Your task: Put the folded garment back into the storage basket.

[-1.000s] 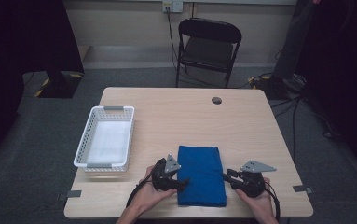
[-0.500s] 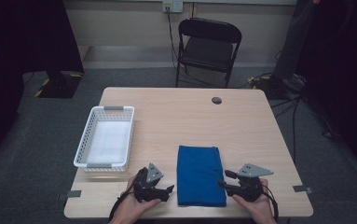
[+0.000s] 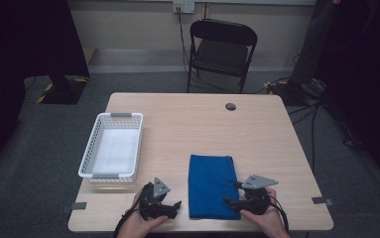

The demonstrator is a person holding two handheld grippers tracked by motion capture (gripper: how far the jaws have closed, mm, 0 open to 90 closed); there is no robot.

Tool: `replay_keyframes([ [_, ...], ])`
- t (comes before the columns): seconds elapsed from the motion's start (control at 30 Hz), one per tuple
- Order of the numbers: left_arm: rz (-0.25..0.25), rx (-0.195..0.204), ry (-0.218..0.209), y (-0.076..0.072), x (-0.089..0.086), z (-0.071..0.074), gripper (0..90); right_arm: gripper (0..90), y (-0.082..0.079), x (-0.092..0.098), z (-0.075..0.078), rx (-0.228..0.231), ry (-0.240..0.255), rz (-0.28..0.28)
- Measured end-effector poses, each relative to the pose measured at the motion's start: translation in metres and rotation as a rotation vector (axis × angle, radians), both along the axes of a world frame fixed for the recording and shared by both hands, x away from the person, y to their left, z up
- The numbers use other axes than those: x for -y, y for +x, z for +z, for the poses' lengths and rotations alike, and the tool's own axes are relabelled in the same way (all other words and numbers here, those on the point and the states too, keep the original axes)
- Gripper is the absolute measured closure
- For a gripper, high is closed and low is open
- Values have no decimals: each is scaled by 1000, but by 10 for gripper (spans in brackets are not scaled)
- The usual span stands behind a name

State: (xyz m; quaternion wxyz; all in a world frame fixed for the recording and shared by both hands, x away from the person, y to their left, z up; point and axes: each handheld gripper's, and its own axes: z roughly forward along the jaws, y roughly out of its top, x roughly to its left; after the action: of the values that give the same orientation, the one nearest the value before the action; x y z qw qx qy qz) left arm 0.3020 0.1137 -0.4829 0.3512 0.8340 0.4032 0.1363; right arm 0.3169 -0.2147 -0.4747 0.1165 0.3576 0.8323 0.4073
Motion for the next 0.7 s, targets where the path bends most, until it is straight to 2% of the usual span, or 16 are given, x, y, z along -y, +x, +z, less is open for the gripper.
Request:
replay_keyframes([
  [0.1,-8,17,16,1,-1,-1,177,245,0,-4,-5,-3,-30,-3],
  [0.2,-14,27,15,-1,-2,-2,171,212,4,-9,-10,-24,-49,-11],
  [0.33,-21,31,16,-2,-3,-3,162,210,3,-12,-12,-2,-72,-18],
  [0.7,-33,38,4,-2,-4,-4,141,208,2,-15,-13,3,-82,-25],
])
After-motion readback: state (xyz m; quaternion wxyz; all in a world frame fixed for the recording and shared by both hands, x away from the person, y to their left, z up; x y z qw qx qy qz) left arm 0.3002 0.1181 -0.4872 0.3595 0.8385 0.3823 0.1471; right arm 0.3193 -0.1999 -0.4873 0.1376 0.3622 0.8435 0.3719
